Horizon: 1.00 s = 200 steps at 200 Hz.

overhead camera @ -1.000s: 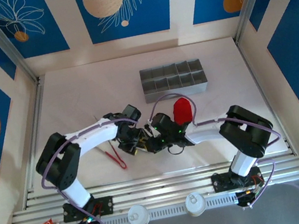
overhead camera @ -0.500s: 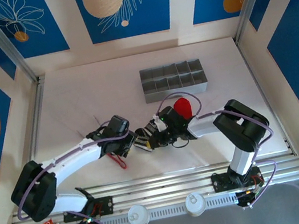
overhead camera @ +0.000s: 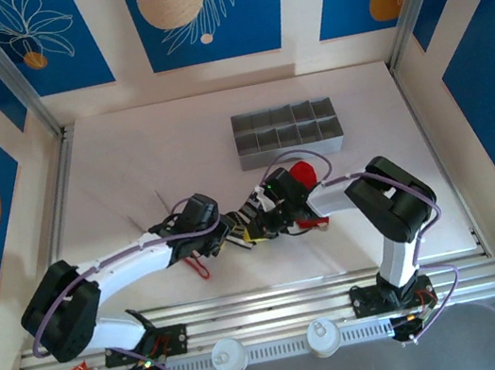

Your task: Roll the socks

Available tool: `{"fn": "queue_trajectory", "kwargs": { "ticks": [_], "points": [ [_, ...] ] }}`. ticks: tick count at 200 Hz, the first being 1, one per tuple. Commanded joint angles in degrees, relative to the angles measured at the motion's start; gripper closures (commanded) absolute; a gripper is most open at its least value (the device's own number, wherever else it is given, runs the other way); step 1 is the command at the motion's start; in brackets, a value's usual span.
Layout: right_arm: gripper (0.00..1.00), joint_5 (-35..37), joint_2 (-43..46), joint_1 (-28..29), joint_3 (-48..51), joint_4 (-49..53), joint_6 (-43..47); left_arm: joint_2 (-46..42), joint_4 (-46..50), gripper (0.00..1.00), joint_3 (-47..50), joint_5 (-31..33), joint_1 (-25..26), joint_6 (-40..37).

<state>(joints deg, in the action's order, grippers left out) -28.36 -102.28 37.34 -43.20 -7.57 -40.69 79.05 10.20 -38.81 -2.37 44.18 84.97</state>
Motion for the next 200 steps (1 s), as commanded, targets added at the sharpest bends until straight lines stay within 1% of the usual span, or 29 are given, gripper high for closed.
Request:
{"fn": "queue_trajectory", "kwargs": {
  "ticks": [1, 27, 47, 78, 91, 122, 131, 141, 154, 169, 174, 186, 200],
  "points": [
    [1.0, 8.32, -3.98, -1.17, 1.85, 12.88, -0.96, -1.41, -0.07, 0.52, 1.31, 2.29, 1.12, 0.27],
    [1.0, 7.47, -5.34, -2.0, 0.35, 14.84, -2.36, -2.13, -2.46, 0.53, 3.2, 2.92, 1.58, 0.94],
    [1.0, 7.79, -5.39, -2.1, 0.1, 14.94, -2.47, 0.3, -3.85, 0.56, 3.06, 1.78, 1.54, 0.99],
    [1.0, 7.4, -5.77, -2.26, -0.73, 15.39, -2.16, 4.19, -5.6, 0.58, 1.99, 2.1, 1.61, 0.81],
    [1.0, 7.1, -6.13, -2.36, -1.16, 15.6, -1.95, 6.28, -5.02, 0.58, 0.41, 1.89, 1.64, 0.22],
    [1.0, 6.74, -7.04, -2.62, -2.2, 16.03, -1.4, 11.38, 0.08, 0.59, -2.92, 0.53, 1.61, 0.09],
    [1.0, 6.65, -7.22, -2.8, -2.37, 16.07, -1.26, 12.51, 1.68, 0.62, -3.42, 0.29, 1.69, 0.38],
    [1.0, 6.47, -7.36, -3.02, -2.48, 16.01, -1.1, 13.71, 4.58, 0.67, -4.03, -0.05, 1.61, 1.11],
    [1.0, 6.34, -7.58, -3.15, -2.74, 16.3, -0.65, 15.24, 7.08, 0.7, -4.58, -0.86, 1.69, 1.42],
    [1.0, 6.5, -7.46, -3.15, -3.32, 17.02, 0.74, 17.01, 11.19, 0.78, -5.45, -1.78, 1.62, 2.03],
    [1.0, 6.74, -7.42, -3.08, -3.53, 17.26, 1.42, 17.64, 12.23, 0.82, -5.67, -2.12, 1.63, 2.13],
    [1.0, 8.52, -6.24, -2.52, -3.8, 17.65, 4.03, 19.09, 14.62, 0.87, -6.45, -3.12, 1.66, 2.4],
    [0.88, 13.31, -3.25, -0.87, -3.64, 18.2, 8.18, 20.55, 17.96, 0.91, -8.03, -3.78, 1.65, 2.39]
  ]
}}
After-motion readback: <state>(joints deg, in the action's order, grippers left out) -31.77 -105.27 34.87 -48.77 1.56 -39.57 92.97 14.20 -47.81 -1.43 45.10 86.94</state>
